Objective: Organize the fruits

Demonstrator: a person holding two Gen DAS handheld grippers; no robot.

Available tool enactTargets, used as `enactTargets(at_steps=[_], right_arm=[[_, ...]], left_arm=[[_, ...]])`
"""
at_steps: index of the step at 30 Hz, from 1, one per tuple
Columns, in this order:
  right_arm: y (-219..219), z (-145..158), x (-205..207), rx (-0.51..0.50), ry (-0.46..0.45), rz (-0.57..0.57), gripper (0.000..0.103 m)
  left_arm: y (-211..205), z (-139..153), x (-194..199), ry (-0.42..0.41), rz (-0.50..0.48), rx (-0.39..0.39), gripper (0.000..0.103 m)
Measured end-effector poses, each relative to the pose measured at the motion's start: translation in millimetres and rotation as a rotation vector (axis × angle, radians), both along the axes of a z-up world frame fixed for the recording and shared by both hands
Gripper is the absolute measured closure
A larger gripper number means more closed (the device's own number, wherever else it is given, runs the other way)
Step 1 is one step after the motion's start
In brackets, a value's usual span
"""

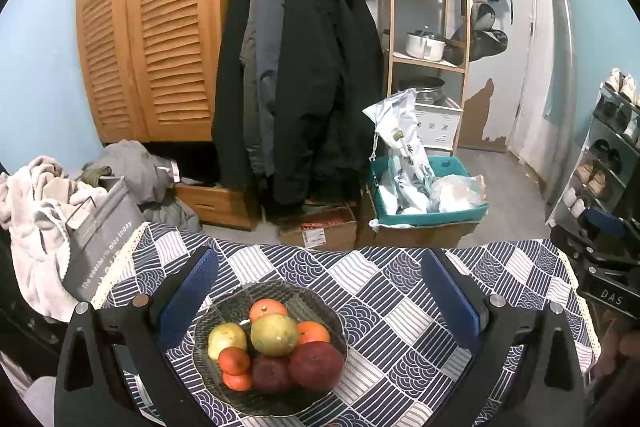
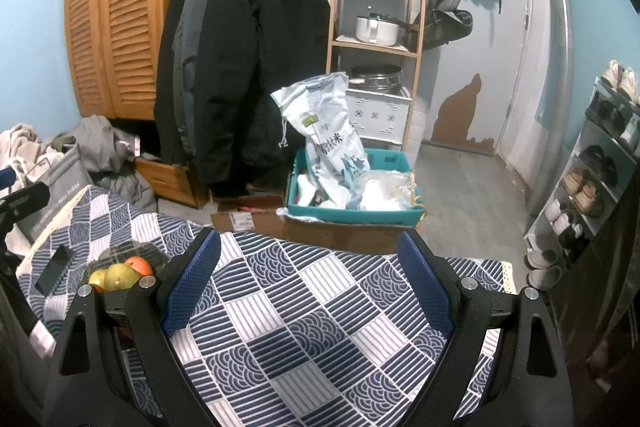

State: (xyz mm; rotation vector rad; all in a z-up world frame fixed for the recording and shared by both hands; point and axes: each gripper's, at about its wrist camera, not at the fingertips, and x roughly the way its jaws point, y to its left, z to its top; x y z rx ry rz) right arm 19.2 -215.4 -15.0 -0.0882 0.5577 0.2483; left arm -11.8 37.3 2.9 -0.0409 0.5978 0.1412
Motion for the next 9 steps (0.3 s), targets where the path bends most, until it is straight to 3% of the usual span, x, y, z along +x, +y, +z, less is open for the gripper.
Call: enactTargets(at_steps=[9], right_arm=[[0.4, 0.4, 0.6, 0.0, 0.0, 0.001, 0.014]], left_arm=[[-1.7, -1.5, -2.0, 0.001, -0.007, -0.002, 0.001]])
